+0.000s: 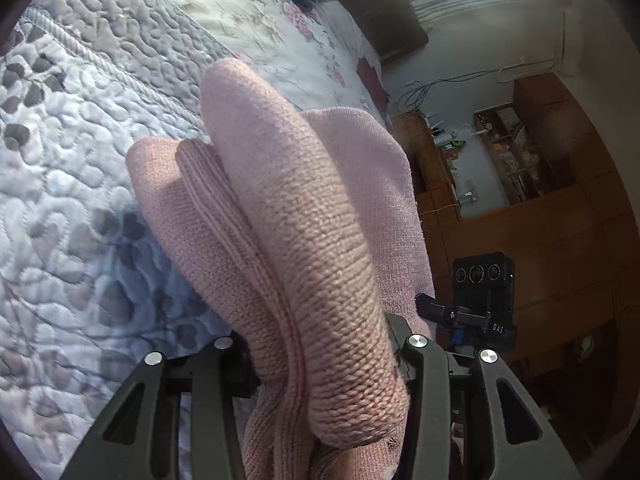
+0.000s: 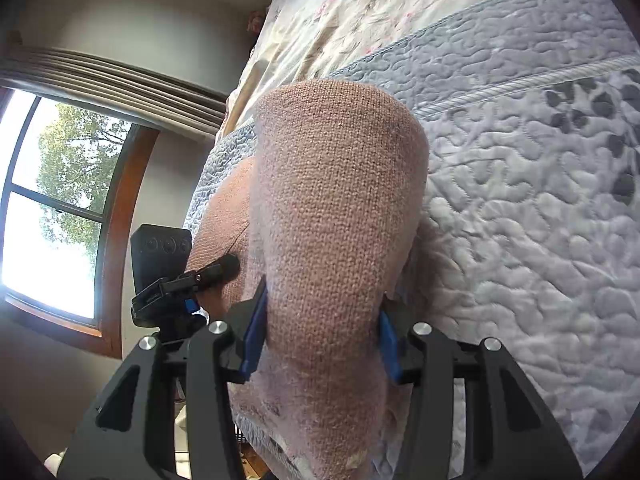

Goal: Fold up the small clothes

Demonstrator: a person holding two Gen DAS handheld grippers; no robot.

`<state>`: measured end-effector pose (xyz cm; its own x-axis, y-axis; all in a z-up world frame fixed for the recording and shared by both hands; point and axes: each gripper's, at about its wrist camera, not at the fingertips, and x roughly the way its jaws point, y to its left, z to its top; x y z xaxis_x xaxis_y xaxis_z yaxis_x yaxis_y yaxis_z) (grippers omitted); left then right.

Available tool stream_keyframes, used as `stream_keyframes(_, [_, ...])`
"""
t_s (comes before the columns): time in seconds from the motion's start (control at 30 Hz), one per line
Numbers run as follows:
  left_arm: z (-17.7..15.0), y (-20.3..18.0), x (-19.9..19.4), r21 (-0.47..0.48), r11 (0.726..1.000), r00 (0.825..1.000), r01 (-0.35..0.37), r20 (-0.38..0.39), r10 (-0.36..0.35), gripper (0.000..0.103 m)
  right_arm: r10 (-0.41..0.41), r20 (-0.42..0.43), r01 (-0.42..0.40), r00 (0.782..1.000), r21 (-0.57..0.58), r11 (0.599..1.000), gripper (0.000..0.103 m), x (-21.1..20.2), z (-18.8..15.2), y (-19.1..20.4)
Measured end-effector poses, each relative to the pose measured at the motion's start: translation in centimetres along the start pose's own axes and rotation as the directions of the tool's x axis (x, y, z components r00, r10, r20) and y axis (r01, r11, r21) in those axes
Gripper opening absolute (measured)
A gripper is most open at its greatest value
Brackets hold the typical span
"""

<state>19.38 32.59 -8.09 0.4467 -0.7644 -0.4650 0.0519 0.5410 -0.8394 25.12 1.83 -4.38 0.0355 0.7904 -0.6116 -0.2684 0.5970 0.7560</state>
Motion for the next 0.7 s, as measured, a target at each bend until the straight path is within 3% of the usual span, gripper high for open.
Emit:
stream_keyframes(0.13, [-3.0, -3.6, 3.1, 0.016, 0.999, 0.999, 0.050, -0.001, -0.050, 0.043, -0.025, 0.040, 0.025, 0.999, 0.009, 1.000, 0.046, -5.8, -2.6, -1.7])
stream_keyframes(0.23, [-5.0, -4.4, 5.0, 0.035, 0.999, 0.999, 0.039, -0.012, -0.038, 0.044, -0.031, 0.057, 0.028, 0.998, 0.053, 0.998, 0.046, -7.5, -4.3, -4.0])
stream_keyframes(0.43, [-9.0, -0.2, 8.6, -0.019, 0.995, 0.994, -0.098, -0.045, 0.097, 0.045, -0.037, 0.034, 0.031, 0.999, 0.156, 0.987, 0.050, -4.9, -7.4, -10.4])
stream_keyframes(0.53, [-9.8, 0.4, 7.5, -0.031, 0.996, 0.996, -0.086, -0.013, 0.086, 0.047, -0.046, 0.055, 0.039, 0.997, 0.117, 0.992, 0.054, -5.0, -8.0, -9.8])
stream_keyframes(0.6, [-10.4, -0.3, 6.5, -0.016, 0.990, 0.991, -0.137, -0.007, 0.137, 0.049, -0.083, 0.053, 0.078, 0.995, 0.088, 0.993, 0.062, -5.3, -8.6, -8.6])
stream_keyframes(0.7, [-11.9, -1.9, 4.2, 0.031, 0.974, 0.974, -0.226, 0.017, 0.225, 0.048, -0.112, 0.051, 0.108, 0.992, 0.086, 0.990, 0.064, -6.8, -10.2, -7.7])
